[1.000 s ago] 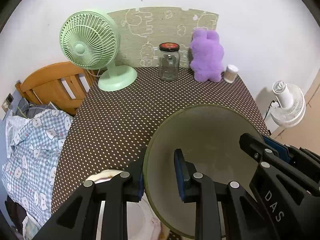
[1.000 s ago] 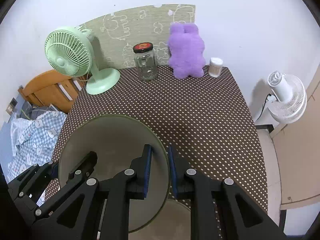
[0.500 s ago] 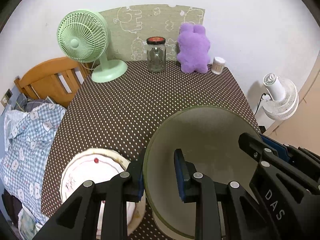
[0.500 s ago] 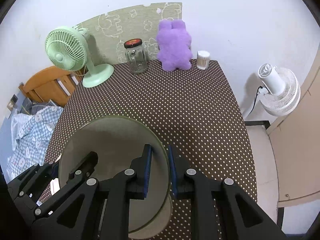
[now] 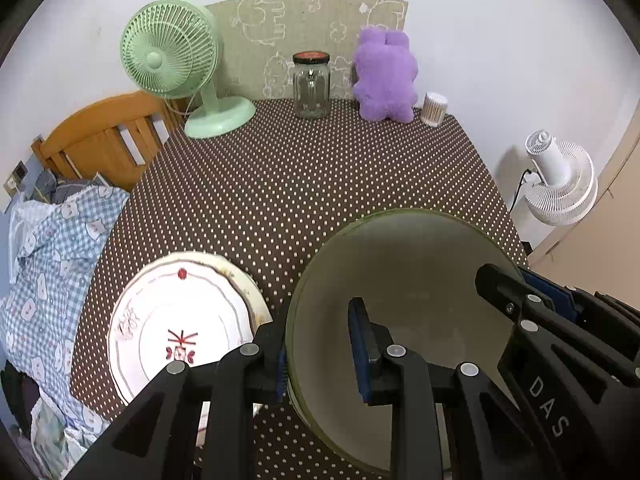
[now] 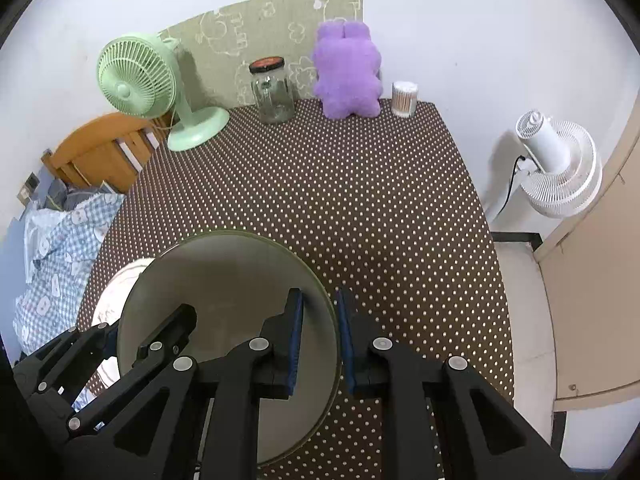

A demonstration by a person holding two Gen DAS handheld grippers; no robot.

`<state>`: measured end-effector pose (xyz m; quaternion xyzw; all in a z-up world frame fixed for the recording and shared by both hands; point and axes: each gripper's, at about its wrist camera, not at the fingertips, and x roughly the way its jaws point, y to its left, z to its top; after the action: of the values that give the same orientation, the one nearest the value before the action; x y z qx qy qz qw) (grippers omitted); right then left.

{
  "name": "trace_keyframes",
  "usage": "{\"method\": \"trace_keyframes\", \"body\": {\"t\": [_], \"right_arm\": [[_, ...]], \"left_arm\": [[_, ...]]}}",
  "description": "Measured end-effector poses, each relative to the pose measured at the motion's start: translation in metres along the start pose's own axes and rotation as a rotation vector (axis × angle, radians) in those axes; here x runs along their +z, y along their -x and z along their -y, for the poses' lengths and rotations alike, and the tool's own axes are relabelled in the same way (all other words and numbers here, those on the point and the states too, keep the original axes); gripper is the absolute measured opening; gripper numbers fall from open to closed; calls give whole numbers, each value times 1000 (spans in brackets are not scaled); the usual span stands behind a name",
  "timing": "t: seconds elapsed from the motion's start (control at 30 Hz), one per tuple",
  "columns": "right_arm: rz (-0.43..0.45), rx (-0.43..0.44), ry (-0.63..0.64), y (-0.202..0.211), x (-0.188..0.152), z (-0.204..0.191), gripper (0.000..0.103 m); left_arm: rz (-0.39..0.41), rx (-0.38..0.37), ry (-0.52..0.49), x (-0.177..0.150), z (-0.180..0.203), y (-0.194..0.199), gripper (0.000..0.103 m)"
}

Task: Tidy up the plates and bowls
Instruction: 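Carry the held bowl with both grippers toward the plate stack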

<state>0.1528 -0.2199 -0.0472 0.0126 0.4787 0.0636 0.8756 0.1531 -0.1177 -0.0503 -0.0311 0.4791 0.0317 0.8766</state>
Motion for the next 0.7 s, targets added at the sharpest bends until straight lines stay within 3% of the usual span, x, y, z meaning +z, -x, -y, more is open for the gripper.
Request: {"method": "trace_keyframes", "body": {"t": [0.7], "right_arm": [[-101, 9, -5, -35, -19, 1, 21]], "left_arm": [[-99, 28, 11, -16, -1, -30, 23]]}}
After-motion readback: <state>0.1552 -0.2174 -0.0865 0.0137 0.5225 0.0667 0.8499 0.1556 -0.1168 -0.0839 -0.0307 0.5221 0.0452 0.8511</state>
